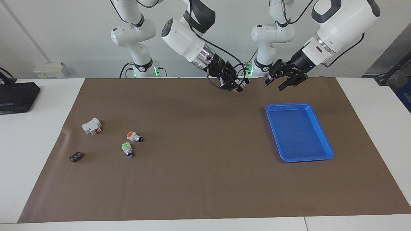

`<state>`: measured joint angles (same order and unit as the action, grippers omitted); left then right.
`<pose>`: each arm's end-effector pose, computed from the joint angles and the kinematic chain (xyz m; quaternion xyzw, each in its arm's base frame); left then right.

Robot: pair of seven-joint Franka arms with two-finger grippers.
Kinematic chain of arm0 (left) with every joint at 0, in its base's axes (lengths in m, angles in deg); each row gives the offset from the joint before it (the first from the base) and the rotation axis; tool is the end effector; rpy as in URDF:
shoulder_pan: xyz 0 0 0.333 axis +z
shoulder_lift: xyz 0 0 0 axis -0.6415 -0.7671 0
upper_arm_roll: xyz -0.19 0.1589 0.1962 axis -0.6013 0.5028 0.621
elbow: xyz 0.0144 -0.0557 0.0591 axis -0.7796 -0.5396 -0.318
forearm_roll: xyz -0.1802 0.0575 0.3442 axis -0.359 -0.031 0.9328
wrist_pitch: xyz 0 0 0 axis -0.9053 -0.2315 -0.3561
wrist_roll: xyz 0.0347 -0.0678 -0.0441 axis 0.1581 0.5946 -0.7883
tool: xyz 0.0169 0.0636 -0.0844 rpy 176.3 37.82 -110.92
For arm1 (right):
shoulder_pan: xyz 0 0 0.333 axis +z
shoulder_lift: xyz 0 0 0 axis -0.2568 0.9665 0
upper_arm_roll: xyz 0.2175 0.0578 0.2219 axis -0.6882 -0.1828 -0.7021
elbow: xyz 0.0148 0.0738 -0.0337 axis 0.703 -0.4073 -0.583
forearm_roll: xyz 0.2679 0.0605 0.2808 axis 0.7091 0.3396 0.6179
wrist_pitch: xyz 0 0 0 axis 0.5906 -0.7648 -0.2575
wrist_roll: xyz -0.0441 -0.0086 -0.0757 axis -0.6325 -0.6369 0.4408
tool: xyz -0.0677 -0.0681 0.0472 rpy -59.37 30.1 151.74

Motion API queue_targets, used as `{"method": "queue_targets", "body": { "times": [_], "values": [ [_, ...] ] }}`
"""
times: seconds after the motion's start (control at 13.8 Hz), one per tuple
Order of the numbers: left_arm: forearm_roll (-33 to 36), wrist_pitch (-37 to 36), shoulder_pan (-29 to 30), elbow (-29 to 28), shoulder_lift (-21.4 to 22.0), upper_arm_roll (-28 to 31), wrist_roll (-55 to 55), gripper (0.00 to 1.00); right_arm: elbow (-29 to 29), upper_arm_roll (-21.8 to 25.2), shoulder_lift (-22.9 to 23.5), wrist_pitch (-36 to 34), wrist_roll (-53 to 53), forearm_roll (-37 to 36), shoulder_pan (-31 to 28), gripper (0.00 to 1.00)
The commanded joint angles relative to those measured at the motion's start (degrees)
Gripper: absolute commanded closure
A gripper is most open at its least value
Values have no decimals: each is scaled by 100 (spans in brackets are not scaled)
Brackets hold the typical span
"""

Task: Turn and place switch with both arms
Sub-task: 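Lift the switch with the right gripper toward the left gripper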

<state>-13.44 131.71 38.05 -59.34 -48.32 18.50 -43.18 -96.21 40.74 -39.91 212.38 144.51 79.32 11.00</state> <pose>0.5338 -0.1228 0.6127 0.9606 -0.0092 -0.0165 0.2774 0.4910 0.3944 0.5293 -0.5808 0.6910 0.2507 0.3497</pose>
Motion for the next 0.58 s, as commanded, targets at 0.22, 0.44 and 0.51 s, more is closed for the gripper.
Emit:
{"method": "queue_targets", "body": {
  "times": [0.22,0.44,0.51],
  "values": [
    [-753,213,-26,-383,242,-45,-55,42,111,-20,84,103,155,-136,5,100],
    [-1086,231,-43,-506,242,-80,-55,54,102,-20,84,103,164,-136,5,100],
    [-1175,292,-104,-524,233,-81,-55,56,111,-20,84,103,164,-136,5,100]
  ]
}}
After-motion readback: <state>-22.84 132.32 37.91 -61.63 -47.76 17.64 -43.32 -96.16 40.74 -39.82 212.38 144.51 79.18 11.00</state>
